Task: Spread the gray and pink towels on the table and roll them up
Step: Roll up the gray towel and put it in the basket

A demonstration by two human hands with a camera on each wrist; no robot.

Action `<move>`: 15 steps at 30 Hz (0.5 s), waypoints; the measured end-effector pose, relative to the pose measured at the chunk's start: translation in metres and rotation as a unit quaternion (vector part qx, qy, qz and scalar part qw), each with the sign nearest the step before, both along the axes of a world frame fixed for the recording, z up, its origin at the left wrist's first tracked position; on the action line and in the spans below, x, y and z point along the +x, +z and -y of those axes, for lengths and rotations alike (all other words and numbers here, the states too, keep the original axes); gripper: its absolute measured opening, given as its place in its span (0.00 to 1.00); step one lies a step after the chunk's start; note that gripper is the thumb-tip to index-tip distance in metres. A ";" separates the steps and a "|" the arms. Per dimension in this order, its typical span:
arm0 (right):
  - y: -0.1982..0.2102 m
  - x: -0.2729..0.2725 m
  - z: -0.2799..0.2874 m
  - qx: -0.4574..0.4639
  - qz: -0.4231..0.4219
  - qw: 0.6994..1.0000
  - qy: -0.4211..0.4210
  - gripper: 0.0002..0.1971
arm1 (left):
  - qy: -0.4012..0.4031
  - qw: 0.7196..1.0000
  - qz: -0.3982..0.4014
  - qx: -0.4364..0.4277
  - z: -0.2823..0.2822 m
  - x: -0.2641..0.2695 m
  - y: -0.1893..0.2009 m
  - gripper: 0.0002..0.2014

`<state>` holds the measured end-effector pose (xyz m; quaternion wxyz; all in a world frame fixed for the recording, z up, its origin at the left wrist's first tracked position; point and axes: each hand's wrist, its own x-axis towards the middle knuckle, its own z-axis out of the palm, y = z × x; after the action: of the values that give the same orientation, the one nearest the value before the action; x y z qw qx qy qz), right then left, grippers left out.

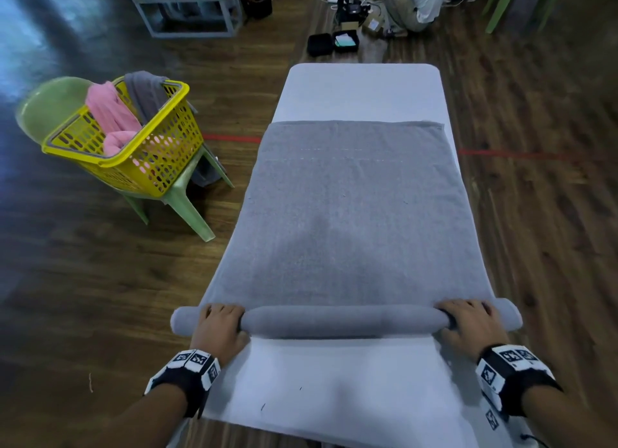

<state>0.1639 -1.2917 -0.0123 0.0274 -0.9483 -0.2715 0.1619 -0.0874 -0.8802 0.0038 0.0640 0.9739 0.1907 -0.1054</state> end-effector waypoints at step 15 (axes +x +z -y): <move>0.005 0.001 0.049 0.068 0.047 0.991 -0.105 0.20 | -0.005 0.994 0.069 -0.082 0.060 0.020 -0.003 0.17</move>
<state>0.1646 -1.3408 -0.0074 0.0958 -0.9742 -0.1814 0.0941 -0.0679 -0.9403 0.0004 0.1558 0.9713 0.1715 -0.0536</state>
